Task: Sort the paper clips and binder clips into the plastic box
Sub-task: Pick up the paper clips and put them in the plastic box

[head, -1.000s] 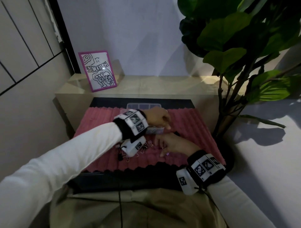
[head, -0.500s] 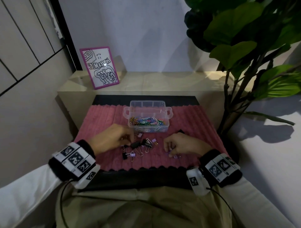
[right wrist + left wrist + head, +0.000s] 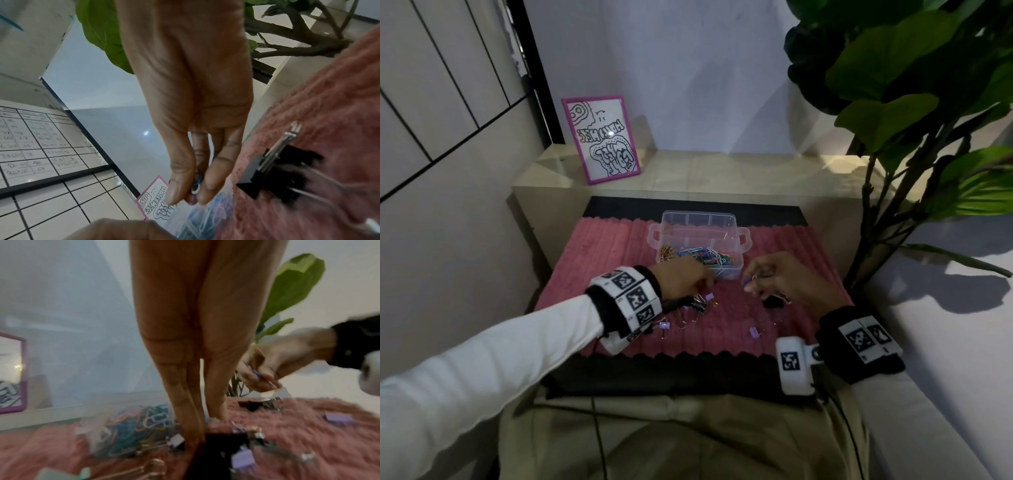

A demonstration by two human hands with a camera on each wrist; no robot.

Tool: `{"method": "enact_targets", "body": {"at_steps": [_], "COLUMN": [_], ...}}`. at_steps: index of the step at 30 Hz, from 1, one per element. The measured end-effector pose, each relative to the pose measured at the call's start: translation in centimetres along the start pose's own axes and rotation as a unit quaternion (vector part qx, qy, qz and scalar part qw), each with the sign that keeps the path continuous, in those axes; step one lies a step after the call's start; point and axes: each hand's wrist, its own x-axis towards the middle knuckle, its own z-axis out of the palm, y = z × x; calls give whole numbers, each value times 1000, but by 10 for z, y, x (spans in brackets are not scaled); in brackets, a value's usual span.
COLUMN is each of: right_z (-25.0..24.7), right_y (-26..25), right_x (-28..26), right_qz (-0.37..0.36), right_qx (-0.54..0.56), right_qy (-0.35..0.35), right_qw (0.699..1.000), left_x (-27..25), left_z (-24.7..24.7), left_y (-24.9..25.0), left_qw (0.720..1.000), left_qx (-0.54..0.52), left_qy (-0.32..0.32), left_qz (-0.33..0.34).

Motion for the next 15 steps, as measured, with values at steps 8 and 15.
{"method": "enact_targets", "body": {"at_steps": [8, 15], "right_z": [-6, 14], "right_y": [-30, -59], "right_x": [29, 82], "right_qz": [-42, 4], "right_qx": [6, -122], "right_qy": [44, 73], "right_qw": [998, 990], "left_x": [-4, -11], "left_z": [3, 1], "left_y": [-8, -8], "left_qw": [993, 993], "left_qx": [-38, -91], "left_qy": [-102, -62], "left_qz": [-46, -51]}}
